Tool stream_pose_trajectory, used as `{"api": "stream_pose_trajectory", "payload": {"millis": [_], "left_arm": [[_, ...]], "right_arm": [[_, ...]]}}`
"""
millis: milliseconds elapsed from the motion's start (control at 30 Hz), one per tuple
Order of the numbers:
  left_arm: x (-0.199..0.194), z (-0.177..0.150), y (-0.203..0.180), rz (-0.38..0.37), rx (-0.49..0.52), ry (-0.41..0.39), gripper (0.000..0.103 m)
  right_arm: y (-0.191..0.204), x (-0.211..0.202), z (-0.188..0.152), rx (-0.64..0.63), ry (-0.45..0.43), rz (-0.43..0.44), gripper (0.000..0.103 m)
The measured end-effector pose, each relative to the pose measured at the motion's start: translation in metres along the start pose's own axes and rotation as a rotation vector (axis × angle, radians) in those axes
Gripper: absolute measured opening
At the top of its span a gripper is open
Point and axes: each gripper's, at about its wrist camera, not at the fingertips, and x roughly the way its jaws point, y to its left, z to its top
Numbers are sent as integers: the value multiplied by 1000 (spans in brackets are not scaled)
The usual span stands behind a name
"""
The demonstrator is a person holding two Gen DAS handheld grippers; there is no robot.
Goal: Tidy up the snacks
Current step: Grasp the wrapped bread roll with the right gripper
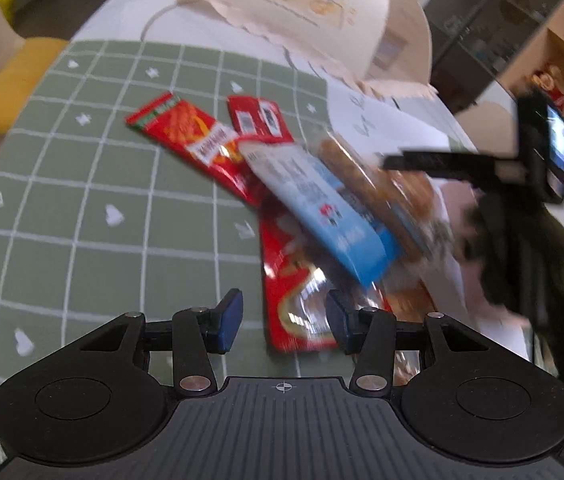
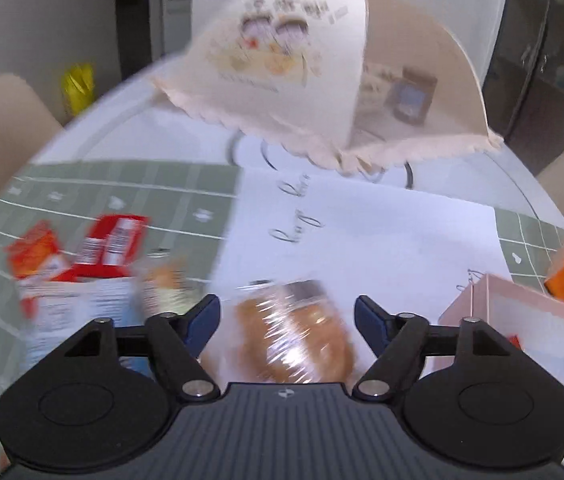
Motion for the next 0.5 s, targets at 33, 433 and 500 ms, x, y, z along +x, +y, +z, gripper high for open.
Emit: {"api": "stream_pose_trajectory", "payload": {"millis": [33, 433, 500], "left_arm": [[0, -3, -1, -4, 9, 10, 50], [2, -26, -38, -37, 89, 34, 50], [0, -30, -53, -43, 157, 13, 50]], "right_arm": [[-3, 8, 2, 20, 26, 11, 76], [28, -60, -80, -4, 84, 177, 49], [23, -79, -103, 8, 89, 198, 49]]}}
